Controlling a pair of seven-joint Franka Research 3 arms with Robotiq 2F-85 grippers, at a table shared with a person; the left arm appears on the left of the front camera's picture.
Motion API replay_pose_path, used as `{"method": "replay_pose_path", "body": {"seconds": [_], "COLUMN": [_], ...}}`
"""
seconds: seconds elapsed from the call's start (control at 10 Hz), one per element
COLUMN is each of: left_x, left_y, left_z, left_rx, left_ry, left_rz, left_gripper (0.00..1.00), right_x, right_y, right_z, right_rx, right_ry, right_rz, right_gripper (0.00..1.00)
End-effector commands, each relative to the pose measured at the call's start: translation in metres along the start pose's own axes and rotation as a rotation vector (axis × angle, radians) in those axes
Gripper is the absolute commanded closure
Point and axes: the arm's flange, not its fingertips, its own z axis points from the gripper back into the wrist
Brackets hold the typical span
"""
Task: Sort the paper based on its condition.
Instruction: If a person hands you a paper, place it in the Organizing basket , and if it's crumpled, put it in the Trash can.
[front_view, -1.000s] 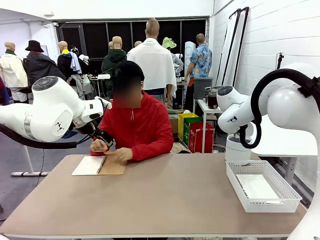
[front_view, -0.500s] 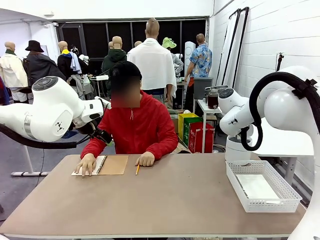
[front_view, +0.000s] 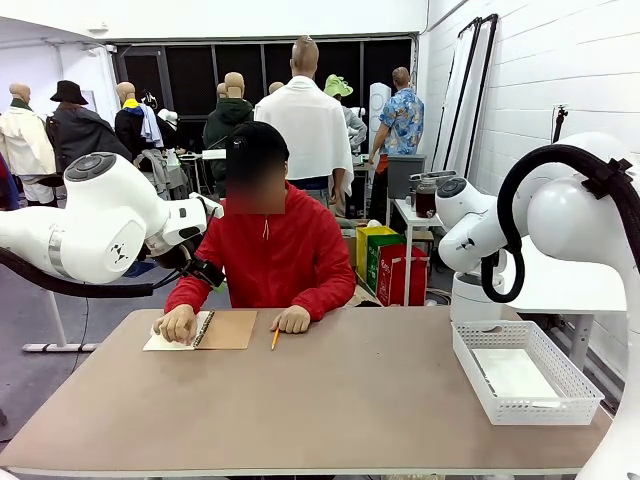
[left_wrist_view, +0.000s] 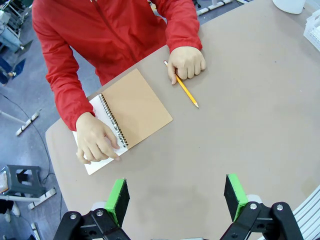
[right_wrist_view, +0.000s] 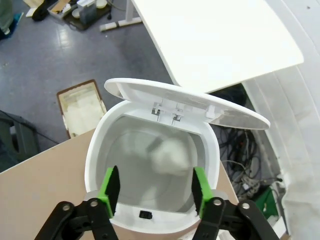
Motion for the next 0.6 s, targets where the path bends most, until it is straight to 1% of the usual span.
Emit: {"method": "replay_pose_path", "body": {"seconds": [0.0,0.3,0.4,0.5], "left_x": [-0.0011,-0.0011,-0.0011,-0.0011], "left_y": [0.0000,0.0000,0.0000,0.0000], "left_z": [-0.0006,-0.0006,-0.0006,-0.0006], "left_rx": [-0.001,-0.001,-0.001,-0.001], "left_ry": [0.003,0.003,0.003,0.003], "left_rz": [-0.003,-0.003,-0.003,-0.003], "left_gripper": [0.00,0.00,0.00,0.00], "right_x": [0.0002,-0.0013,-0.0019,0.0014], "right_y": [0.0018,0.0010,0.0030,-0.0015], "right_z": [-0.0027,-0.0020,-0.0022,-0.0003], "right_rx": [-0.010,0.023,0.025,0.005], "right_ry": [-0.028,-0.013,0.002,-0.004], "right_rz": [-0.038,-0.034,-0.035,-0.016], "right_gripper": [0.00,0.00,0.00,0.00]}}
